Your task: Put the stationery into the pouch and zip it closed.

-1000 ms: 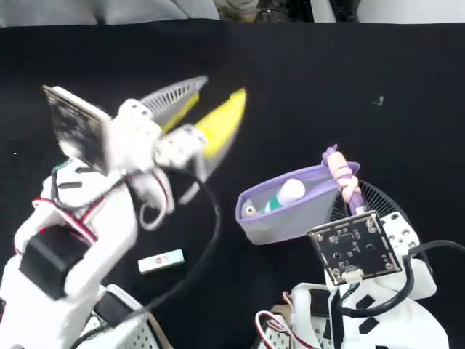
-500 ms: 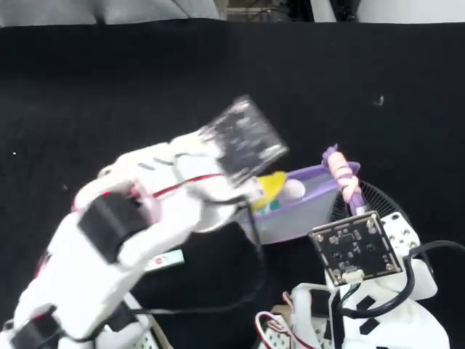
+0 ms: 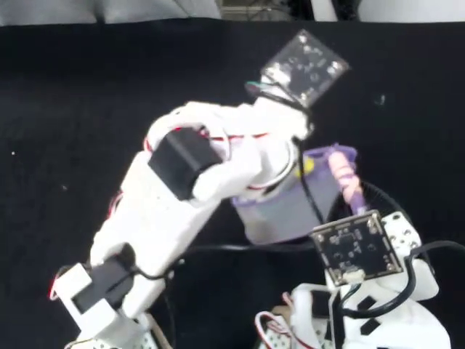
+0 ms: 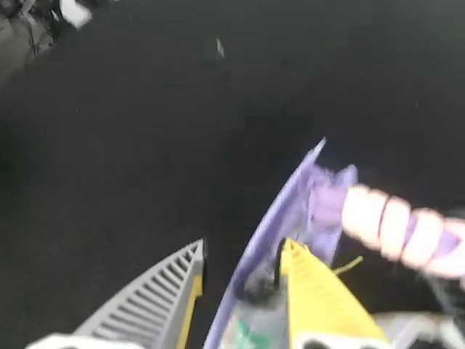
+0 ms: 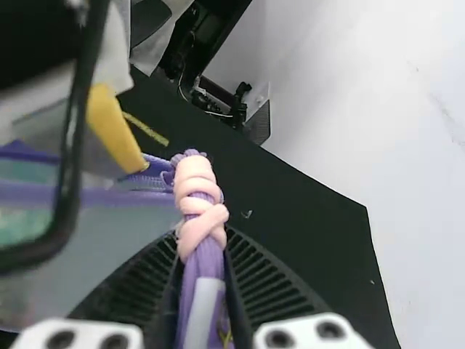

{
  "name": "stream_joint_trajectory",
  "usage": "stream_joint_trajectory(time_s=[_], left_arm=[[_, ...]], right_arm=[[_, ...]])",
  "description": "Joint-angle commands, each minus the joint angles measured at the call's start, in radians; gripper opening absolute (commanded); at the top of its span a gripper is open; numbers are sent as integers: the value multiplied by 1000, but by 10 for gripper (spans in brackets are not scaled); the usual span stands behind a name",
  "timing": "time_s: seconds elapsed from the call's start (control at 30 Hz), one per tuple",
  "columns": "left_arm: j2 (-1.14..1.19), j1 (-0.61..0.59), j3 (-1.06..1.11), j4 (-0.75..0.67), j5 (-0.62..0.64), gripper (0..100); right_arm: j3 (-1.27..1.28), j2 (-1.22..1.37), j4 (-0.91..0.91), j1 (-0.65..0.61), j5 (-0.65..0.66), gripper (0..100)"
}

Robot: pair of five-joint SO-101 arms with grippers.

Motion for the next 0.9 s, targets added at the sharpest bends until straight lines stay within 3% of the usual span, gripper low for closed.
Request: stream_joint_trajectory(time_s=[0.0,0.13,0.33,0.57,0.7,0.87], left_arm=[[-11,-10,-59,9,118,177],[-11,-16,-25,11,245,177],[-12,-7,91,11,298,177],[-144,13,176,11,239,176],[-216,15,383,11,172,173],[-238,-68,618,9,118,173]], right_arm=[[4,24,-2,-12,9,11],[5,24,-2,-12,9,11],[5,24,-2,-12,9,11],[5,24,-3,-12,9,11],[5,24,-3,-12,9,11],[5,24,-5,-12,9,11]])
